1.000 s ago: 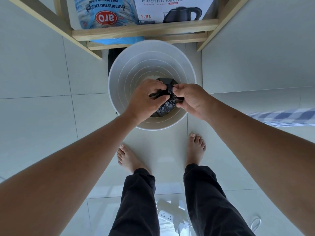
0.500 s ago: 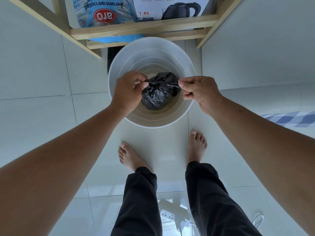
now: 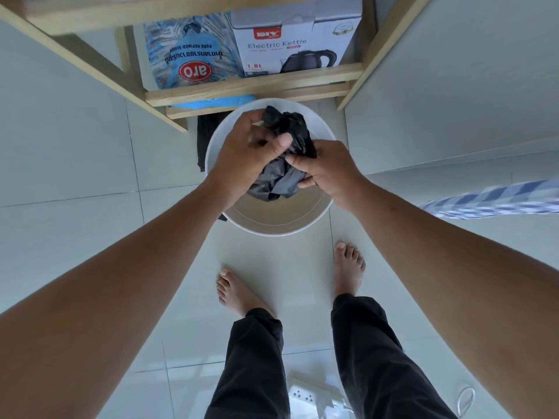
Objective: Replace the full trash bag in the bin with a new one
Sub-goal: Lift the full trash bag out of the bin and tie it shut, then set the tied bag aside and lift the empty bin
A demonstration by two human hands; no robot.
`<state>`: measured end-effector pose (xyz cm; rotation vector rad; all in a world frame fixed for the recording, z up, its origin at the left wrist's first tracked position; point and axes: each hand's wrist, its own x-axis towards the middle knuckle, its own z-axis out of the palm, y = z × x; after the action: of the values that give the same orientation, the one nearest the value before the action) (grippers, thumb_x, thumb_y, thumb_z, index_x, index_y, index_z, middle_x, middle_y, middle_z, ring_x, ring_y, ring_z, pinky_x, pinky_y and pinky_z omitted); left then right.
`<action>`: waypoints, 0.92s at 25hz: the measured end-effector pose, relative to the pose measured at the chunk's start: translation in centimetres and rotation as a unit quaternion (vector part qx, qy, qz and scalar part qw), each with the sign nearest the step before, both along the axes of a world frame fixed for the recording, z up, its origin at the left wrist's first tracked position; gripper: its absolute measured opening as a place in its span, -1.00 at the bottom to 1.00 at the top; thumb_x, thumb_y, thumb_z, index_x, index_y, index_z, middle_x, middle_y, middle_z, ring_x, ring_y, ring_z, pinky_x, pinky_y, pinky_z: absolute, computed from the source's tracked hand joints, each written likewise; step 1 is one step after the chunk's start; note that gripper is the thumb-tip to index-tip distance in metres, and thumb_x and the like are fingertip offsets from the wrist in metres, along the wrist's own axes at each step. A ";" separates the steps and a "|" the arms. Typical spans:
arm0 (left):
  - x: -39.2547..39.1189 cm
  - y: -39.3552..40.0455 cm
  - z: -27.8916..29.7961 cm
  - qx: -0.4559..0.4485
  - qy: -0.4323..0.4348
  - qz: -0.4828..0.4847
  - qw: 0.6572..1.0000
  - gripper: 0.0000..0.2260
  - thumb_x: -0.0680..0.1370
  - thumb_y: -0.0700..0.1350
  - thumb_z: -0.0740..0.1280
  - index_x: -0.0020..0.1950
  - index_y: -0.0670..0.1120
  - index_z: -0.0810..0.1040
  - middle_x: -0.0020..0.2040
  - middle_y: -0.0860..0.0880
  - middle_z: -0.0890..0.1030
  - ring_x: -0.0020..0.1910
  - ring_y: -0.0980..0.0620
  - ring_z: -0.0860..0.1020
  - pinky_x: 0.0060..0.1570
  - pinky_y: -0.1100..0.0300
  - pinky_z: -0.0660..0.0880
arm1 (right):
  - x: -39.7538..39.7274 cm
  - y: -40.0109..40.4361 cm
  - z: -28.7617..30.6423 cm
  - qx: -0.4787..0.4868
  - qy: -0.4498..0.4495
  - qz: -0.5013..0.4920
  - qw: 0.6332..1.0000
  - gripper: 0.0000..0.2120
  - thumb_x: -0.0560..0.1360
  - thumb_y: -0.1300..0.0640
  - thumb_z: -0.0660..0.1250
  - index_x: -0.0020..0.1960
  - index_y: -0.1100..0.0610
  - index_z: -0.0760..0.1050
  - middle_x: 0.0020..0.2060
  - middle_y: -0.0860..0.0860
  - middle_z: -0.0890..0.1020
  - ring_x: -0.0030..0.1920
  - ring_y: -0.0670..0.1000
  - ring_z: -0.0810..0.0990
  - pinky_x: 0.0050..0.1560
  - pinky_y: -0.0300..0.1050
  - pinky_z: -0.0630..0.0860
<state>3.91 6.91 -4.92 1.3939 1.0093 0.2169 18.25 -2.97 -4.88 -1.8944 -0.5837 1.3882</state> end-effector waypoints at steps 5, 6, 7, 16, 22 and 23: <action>1.5 0.7 4.9 0.076 0.069 -0.135 0.986 -0.78 0.44 0.04 0.48 -0.16 -0.10 0.59 -0.28 0.10 0.60 -0.28 0.17 0.57 -0.20 0.24 0.45 | 4.3 -1.5 9.1 -0.010 -0.017 0.057 0.998 -0.78 0.41 0.14 0.52 -0.07 0.29 0.63 -0.41 0.05 0.64 -0.51 -0.05 0.58 -0.52 -0.23 0.49; 2.2 0.2 6.6 0.047 0.046 -0.143 0.988 -0.85 0.48 -0.02 0.46 -0.20 -0.05 0.57 -0.34 0.13 0.60 -0.31 0.22 0.55 -0.20 0.30 0.44 | 5.2 -2.4 10.8 -0.010 -0.025 0.050 0.998 -0.74 0.41 0.10 0.51 -0.10 0.31 0.63 -0.43 0.09 0.62 -0.53 0.00 0.54 -0.53 -0.24 0.46; 3.0 -0.4 7.9 0.016 0.016 -0.151 0.988 -0.88 0.50 -0.05 0.43 -0.20 -0.02 0.57 -0.33 0.13 0.60 -0.29 0.20 0.56 -0.18 0.30 0.46 | 5.9 -3.3 12.3 -0.007 -0.033 0.040 0.999 -0.69 0.40 0.05 0.52 -0.11 0.33 0.62 -0.42 0.14 0.60 -0.51 0.04 0.52 -0.51 -0.23 0.43; 9.3 -10.7 8.1 -0.088 -0.026 -0.165 0.982 -0.74 0.54 -0.34 0.36 0.16 -0.06 0.53 0.03 -0.15 0.64 -0.04 -0.11 0.66 -0.14 -0.06 0.66 | 9.0 -14.4 12.8 -0.093 -0.097 0.024 0.991 -0.97 0.44 0.14 0.37 -0.13 0.05 0.57 -0.38 0.00 0.53 -0.41 0.01 0.49 -0.39 -0.16 0.42; 11.6 -18.5 0.2 -0.023 0.094 -0.188 0.977 -0.85 0.51 -0.25 0.39 0.03 -0.06 0.57 -0.13 -0.12 0.66 -0.18 -0.08 0.64 -0.14 -0.03 0.61 | 11.7 -20.7 4.5 -0.191 -0.161 0.116 0.961 -0.91 0.49 0.17 0.32 -0.04 0.16 0.56 -0.25 0.06 0.59 -0.25 0.09 0.63 -0.36 -0.11 0.62; 12.1 -19.8 -1.4 -0.018 0.112 -0.194 0.974 -0.88 0.50 -0.24 0.39 -0.03 -0.05 0.56 -0.15 -0.13 0.65 -0.16 -0.12 0.65 -0.11 -0.02 0.61 | 12.2 -21.8 3.1 -0.215 -0.164 0.126 0.955 -0.88 0.49 0.18 0.30 -0.04 0.20 0.56 -0.23 0.12 0.62 -0.23 0.12 0.65 -0.36 -0.11 0.63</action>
<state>15.98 -12.90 -6.34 1.5743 0.8940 -0.2529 30.45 -24.72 -1.80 -2.5034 -0.7499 1.4547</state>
